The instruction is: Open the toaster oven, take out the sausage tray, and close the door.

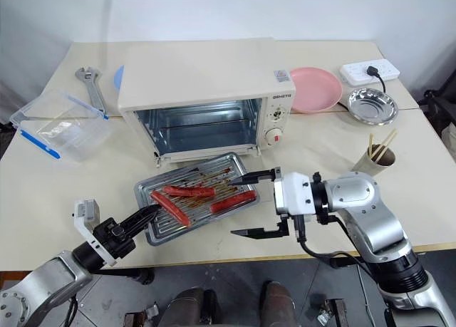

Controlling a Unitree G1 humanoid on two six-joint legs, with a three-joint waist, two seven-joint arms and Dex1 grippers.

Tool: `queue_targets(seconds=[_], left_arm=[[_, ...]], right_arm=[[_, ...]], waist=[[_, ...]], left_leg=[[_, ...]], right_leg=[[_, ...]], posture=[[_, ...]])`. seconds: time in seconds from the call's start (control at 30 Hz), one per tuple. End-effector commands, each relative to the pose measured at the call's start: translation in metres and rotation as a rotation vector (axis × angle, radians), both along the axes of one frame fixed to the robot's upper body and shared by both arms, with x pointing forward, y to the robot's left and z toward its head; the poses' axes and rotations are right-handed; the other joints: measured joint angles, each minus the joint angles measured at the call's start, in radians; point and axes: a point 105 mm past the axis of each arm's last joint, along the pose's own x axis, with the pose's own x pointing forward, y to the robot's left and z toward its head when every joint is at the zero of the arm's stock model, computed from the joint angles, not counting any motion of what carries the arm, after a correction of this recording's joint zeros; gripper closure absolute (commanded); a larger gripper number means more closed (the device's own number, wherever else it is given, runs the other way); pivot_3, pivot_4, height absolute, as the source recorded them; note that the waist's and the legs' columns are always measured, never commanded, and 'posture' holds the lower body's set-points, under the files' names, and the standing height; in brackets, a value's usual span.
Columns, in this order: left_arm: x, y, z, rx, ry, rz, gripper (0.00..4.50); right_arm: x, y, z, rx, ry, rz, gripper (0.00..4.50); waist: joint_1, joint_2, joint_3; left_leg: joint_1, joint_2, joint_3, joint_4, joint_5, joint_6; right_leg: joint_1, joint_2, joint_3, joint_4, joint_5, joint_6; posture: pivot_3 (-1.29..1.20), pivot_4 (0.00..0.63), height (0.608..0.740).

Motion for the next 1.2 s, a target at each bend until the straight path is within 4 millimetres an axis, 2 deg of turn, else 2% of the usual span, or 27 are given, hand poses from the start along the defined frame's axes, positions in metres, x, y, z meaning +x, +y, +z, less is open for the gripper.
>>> queue_targets(seconds=[0.03,0.17,0.3,0.37,0.5,0.63,0.87,0.97,1.07,1.2], left_arm=[[-0.004,-0.001,0.009,-0.017,-0.044,-0.013,4.5],[-0.006,0.0,0.011,-0.032,-0.055,0.004,4.5],[-0.022,0.004,0.016,-0.067,-0.081,0.085,4.5],[-0.032,0.01,0.015,-0.08,-0.073,0.156,4.5],[-0.044,0.015,0.016,-0.101,-0.069,0.231,4.5],[-0.063,0.022,0.014,-0.132,-0.046,0.342,4.5],[-0.084,0.026,0.012,-0.147,-0.023,0.423,4.5],[-0.098,0.035,0.013,-0.142,-0.024,0.509,4.5],[-0.12,0.045,0.013,-0.136,-0.023,0.625,4.5],[-0.135,0.051,0.011,-0.13,-0.023,0.709,4.5]], right_arm=[[-0.001,-0.007,0.011,0.021,-0.003,0.012,0.06],[0.01,-0.024,0.007,-0.001,0.058,-0.026,0.06],[0.042,-0.066,-0.019,-0.133,0.122,-0.159,0.06],[0.055,-0.074,-0.022,-0.114,0.116,-0.195,0.06],[0.068,-0.084,-0.031,-0.122,0.101,-0.224,0.06],[0.075,-0.094,-0.052,-0.173,0.127,-0.228,0.92],[0.08,-0.093,-0.063,-0.155,0.175,-0.214,3.36],[0.082,-0.089,-0.069,-0.138,0.218,-0.211,4.46],[0.084,-0.08,-0.075,-0.139,0.217,-0.196,4.48],[0.086,-0.075,-0.079,-0.144,0.227,-0.179,4.48]], waist=[[0.0,0.0,0.0],[0.0,0.0,0.0],[-0.003,0.0,0.0],[-0.004,0.0,0.0],[-0.006,0.001,0.001],[-0.006,0.001,0.001],[-0.005,0.001,0.001],[-0.006,0.001,0.001],[-0.012,0.001,0.001],[-0.007,0.002,0.001]], left_leg=[[0.0,0.0,0.0,0.0,0.0,0.0],[0.0,0.0,0.0,0.0,0.0,0.0],[0.0,0.0,0.001,0.0,0.0,0.0],[0.0,0.0,0.001,0.0,-0.001,0.001],[0.0,0.0,0.001,0.0,-0.001,0.001],[0.0,0.0,0.002,0.001,-0.001,0.001],[0.0,0.0,0.001,0.001,-0.002,0.001],[0.0,0.001,0.001,0.001,-0.002,0.001],[0.0,0.001,0.002,0.001,-0.004,0.001],[0.0,0.001,0.003,0.002,-0.004,0.002]], right_leg=[[0.0,0.0,0.0,0.0,0.0,0.0],[0.0,0.0,0.0,0.0,0.0,0.0],[0.0,0.0,0.0,-0.001,0.0,0.0],[0.001,0.0,0.001,-0.003,0.0,0.0],[0.0,0.0,0.0,-0.006,-0.001,-0.002],[0.001,0.0,0.001,-0.007,-0.001,-0.003],[0.002,0.0,0.0,-0.009,-0.001,-0.005],[0.002,0.0,0.0,-0.01,-0.003,-0.009],[0.002,0.001,0.0,-0.012,-0.003,-0.009],[0.002,0.001,0.0,-0.013,-0.007,-0.017]], posture=[[0.0,0.15,0.74],[0.0,0.15,0.74],[0.0,0.15,0.74],[0.0,0.15,0.74],[0.0,0.15,0.74],[0.0,0.15,0.74],[0.0,0.15,0.74],[0.0,0.15,0.74],[0.0,0.15,0.74],[0.0,0.15,0.74]])
